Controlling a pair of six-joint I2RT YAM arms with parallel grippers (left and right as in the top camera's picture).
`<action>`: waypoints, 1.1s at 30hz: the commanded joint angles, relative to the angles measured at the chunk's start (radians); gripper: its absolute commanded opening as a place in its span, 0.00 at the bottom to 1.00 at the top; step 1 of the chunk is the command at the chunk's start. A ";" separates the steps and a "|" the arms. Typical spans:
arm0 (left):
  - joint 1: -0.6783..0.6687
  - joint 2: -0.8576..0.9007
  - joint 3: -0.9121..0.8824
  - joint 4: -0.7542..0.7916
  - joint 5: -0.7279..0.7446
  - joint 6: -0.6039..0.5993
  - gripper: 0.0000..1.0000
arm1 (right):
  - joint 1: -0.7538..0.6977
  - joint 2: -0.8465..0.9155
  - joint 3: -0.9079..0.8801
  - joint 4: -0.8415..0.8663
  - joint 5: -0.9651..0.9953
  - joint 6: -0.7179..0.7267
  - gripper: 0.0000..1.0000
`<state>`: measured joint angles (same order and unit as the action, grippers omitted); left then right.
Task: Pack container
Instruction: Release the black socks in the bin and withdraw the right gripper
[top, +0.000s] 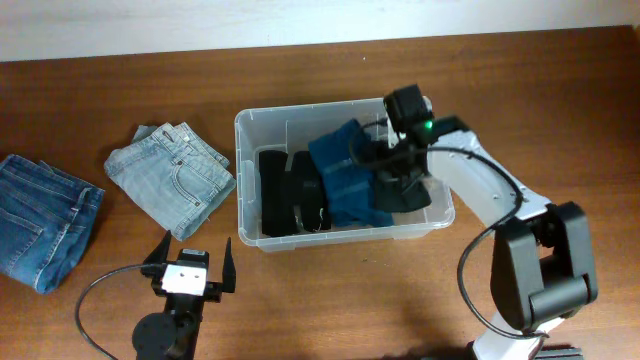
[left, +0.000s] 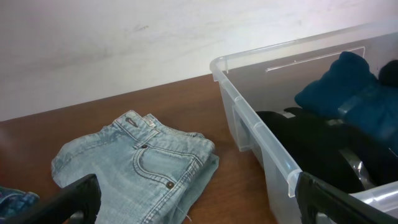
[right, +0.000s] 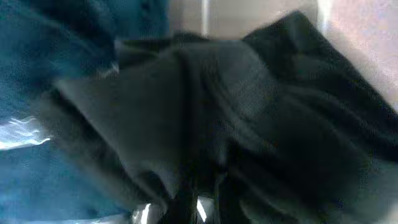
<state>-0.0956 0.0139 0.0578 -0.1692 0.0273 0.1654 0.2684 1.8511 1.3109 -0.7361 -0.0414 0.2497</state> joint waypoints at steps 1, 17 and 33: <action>0.005 -0.007 -0.010 0.003 0.011 0.016 0.99 | 0.005 0.009 -0.061 0.031 0.001 -0.008 0.07; 0.005 -0.007 -0.010 0.003 0.011 0.016 1.00 | -0.033 -0.072 0.605 -0.439 0.002 -0.036 0.47; 0.005 -0.007 -0.010 0.003 0.011 0.016 0.99 | -0.573 -0.069 0.867 -0.811 0.054 -0.036 0.99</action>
<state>-0.0956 0.0135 0.0578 -0.1692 0.0273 0.1654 -0.2089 1.7859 2.1895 -1.5345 -0.0303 0.2096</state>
